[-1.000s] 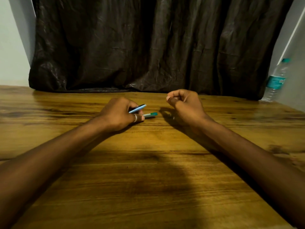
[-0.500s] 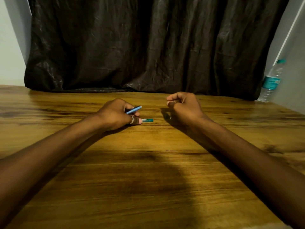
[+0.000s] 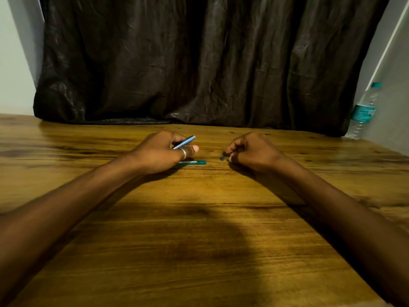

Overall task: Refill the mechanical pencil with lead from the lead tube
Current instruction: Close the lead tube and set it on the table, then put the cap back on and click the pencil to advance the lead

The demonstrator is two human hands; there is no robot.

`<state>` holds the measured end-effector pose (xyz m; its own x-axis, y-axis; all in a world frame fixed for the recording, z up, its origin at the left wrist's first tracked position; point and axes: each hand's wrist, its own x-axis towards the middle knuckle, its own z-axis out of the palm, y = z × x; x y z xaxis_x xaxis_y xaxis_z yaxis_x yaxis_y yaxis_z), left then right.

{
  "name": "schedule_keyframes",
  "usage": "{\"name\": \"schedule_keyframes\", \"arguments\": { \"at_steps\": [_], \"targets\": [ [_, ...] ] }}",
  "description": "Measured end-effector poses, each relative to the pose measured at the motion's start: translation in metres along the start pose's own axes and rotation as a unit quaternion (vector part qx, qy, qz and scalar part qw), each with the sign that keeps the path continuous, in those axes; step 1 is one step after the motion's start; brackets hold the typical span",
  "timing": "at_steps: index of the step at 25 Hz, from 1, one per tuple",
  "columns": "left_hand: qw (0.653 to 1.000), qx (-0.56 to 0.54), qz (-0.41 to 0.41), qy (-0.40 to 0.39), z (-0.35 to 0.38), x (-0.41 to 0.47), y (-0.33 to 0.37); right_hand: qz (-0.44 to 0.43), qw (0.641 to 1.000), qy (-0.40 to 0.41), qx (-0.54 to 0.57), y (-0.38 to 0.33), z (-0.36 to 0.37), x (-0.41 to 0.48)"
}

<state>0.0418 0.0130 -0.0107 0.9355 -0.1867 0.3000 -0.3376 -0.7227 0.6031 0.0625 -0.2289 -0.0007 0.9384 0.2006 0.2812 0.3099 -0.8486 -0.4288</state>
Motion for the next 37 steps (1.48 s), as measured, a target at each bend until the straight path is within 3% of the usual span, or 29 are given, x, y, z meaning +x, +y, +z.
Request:
{"name": "schedule_keyframes", "arguments": {
  "at_steps": [12,16,20,23,29,37],
  "targets": [
    [1.0,0.0,-0.013,-0.012,-0.002,-0.002,0.005,-0.025,1.0,0.008,-0.009,0.003,0.002,0.002],
    [0.999,-0.018,-0.012,-0.024,-0.002,-0.003,0.007,0.015,0.989,0.049,0.141,0.006,-0.002,0.006],
    [0.996,-0.073,-0.007,-0.043,-0.001,-0.007,0.014,0.056,0.936,0.055,0.344,-0.003,-0.005,0.006],
    [0.995,-0.092,0.001,-0.049,-0.001,-0.009,0.021,0.053,0.904,0.03,0.423,-0.015,-0.005,0.002],
    [0.99,-0.122,0.035,-0.059,0.0,-0.011,0.022,-0.012,0.895,-0.006,0.446,-0.025,0.002,-0.005],
    [0.988,-0.141,0.034,-0.055,0.0,-0.013,0.027,-0.015,0.888,-0.001,0.46,-0.027,0.005,-0.006]
  ]
}}
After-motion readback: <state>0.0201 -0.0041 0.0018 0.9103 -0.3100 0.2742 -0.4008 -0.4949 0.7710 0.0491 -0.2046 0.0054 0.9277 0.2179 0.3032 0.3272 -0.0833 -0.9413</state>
